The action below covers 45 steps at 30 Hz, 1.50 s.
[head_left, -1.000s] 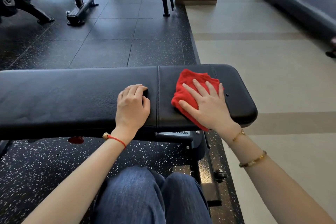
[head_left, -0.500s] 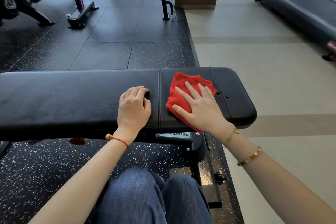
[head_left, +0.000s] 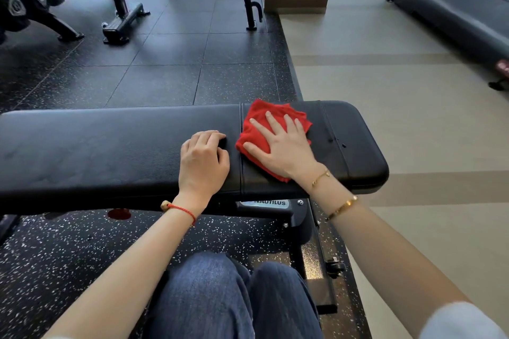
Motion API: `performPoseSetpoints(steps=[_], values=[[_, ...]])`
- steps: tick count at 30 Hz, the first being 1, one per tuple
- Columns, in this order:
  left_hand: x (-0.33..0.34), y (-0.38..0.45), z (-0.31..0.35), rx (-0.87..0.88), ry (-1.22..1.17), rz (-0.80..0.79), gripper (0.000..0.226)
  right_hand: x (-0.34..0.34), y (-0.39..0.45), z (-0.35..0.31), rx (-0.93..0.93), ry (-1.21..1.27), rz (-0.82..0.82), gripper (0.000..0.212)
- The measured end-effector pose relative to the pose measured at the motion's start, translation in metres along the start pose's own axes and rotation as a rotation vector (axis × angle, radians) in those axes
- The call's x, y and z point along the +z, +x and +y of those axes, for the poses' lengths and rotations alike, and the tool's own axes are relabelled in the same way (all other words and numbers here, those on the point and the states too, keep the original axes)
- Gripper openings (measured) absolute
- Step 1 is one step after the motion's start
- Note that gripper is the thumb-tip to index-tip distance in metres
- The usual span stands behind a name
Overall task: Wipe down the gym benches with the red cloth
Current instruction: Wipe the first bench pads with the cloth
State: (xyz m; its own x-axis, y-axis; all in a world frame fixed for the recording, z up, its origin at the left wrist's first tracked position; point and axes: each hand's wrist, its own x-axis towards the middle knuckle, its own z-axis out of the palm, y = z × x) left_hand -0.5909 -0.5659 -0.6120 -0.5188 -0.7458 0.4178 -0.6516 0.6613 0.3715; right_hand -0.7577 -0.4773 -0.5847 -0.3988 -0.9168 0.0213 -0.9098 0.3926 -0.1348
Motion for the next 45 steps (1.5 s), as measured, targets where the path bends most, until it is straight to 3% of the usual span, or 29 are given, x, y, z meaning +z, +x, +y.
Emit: performPoseSetpoints(steps=[4, 8, 14, 24, 31, 35, 40, 45], values=[[-0.001, 0.0, -0.003, 0.003, -0.013, -0.007, 0.031, 0.002, -0.046, 0.006, 0.011, -0.024, 0.05, 0.067], [0.0, -0.002, -0.003, 0.014, -0.023, -0.011, 0.032, 0.001, -0.076, 0.04, 0.201, -0.108, 0.117, 0.069], [0.002, -0.004, 0.0, 0.017, 0.01, -0.01, 0.031, -0.013, -0.037, 0.084, 0.403, -0.009, 0.007, 0.071], [0.004, -0.003, -0.001, 0.031, 0.011, 0.006, 0.031, -0.007, -0.086, 0.085, 0.28, -0.024, 0.048, 0.072], [0.005, -0.003, 0.0, 0.031, 0.028, 0.012, 0.029, -0.015, 0.007, 0.082, 0.319, 0.001, -0.049, 0.069], [0.004, -0.003, 0.0, 0.023, 0.017, 0.022, 0.028, -0.009, 0.012, 0.039, 0.183, -0.001, -0.065, 0.07], [0.003, -0.003, -0.003, 0.033, -0.001, 0.012, 0.03, 0.002, -0.051, 0.018, -0.037, 0.028, 0.047, 0.067], [0.003, -0.004, -0.004, 0.04, -0.008, 0.007, 0.03, -0.005, -0.054, 0.068, 0.102, -0.025, 0.044, 0.068]])
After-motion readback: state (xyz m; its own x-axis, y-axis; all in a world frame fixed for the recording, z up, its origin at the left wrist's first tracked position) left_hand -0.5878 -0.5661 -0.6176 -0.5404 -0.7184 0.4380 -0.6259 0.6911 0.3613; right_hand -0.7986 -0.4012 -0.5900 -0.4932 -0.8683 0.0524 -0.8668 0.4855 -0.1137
